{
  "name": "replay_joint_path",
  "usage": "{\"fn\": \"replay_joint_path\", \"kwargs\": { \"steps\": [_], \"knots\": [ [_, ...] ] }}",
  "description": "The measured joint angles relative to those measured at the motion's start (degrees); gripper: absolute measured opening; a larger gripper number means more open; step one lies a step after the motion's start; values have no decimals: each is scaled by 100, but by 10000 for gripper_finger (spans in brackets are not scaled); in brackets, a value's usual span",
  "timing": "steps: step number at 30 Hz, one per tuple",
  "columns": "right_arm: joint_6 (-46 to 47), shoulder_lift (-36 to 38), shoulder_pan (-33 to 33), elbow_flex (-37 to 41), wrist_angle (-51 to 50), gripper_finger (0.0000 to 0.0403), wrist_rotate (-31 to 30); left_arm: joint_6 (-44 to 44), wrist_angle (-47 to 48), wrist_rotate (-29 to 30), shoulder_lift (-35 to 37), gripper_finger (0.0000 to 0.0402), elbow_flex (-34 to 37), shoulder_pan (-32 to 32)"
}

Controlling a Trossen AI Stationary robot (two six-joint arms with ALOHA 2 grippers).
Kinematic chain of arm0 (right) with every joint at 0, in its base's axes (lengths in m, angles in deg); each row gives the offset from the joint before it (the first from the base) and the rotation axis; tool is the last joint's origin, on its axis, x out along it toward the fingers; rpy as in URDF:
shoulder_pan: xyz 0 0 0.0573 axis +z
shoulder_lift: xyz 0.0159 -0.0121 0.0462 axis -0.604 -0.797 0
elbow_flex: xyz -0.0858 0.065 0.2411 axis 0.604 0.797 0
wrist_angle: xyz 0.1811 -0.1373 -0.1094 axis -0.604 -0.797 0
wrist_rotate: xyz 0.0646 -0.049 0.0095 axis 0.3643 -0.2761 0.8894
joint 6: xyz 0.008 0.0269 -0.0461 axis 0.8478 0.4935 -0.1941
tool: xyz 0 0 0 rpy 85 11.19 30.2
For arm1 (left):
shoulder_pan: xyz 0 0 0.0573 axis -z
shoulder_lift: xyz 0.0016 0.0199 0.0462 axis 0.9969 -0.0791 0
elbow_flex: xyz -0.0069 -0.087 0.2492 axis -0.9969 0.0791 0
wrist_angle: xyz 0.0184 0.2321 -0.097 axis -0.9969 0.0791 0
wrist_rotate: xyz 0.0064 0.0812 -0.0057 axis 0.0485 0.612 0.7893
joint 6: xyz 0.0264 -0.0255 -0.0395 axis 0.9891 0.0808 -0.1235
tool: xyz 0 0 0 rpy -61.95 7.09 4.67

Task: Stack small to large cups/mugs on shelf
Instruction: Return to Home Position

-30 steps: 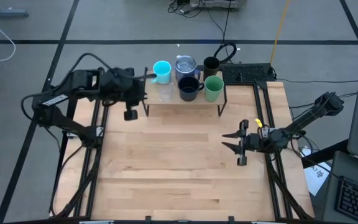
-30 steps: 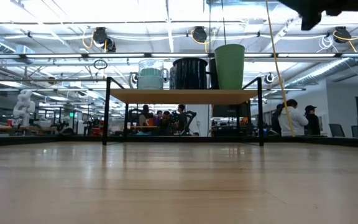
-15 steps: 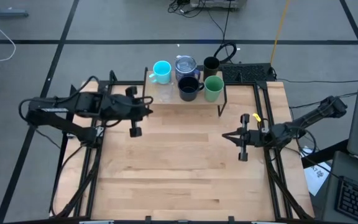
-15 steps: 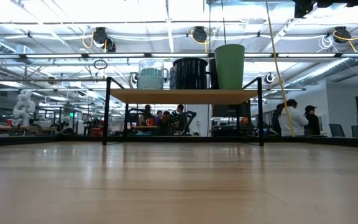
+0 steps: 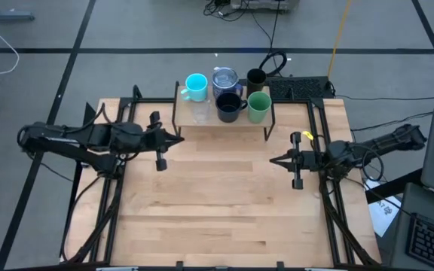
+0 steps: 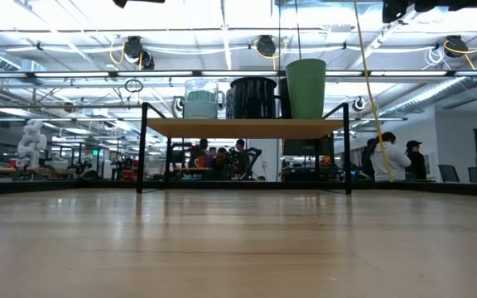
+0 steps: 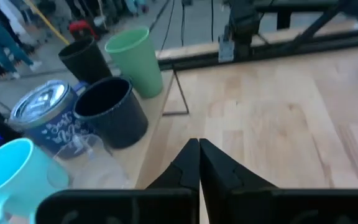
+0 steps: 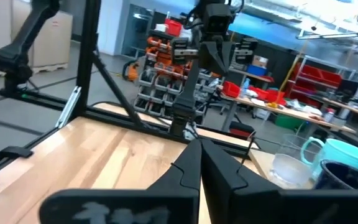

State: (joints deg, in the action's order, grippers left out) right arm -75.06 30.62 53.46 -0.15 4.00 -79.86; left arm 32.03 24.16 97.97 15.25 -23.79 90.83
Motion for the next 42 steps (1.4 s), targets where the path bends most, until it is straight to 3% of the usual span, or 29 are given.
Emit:
{"fn": "replay_joint_path", "kwargs": {
  "steps": [9, 21, 29, 42],
  "knots": [
    [47, 44, -328, 2, -496, 0, 480, -9, -1284, -24, 700, 6, 1241, 2],
    [54, 120, -331, 130, -798, 0, 496, -1, -2754, -873, 1410, 3, 2578, -2],
    [233, 136, -333, 515, -652, 0, 493, 121, -4299, -1402, 1629, 3, 3654, -2],
    [210, 222, -337, 1326, 257, 0, 777, 91, -5732, -1414, 1627, 2, 4894, -9]
  ]
}}
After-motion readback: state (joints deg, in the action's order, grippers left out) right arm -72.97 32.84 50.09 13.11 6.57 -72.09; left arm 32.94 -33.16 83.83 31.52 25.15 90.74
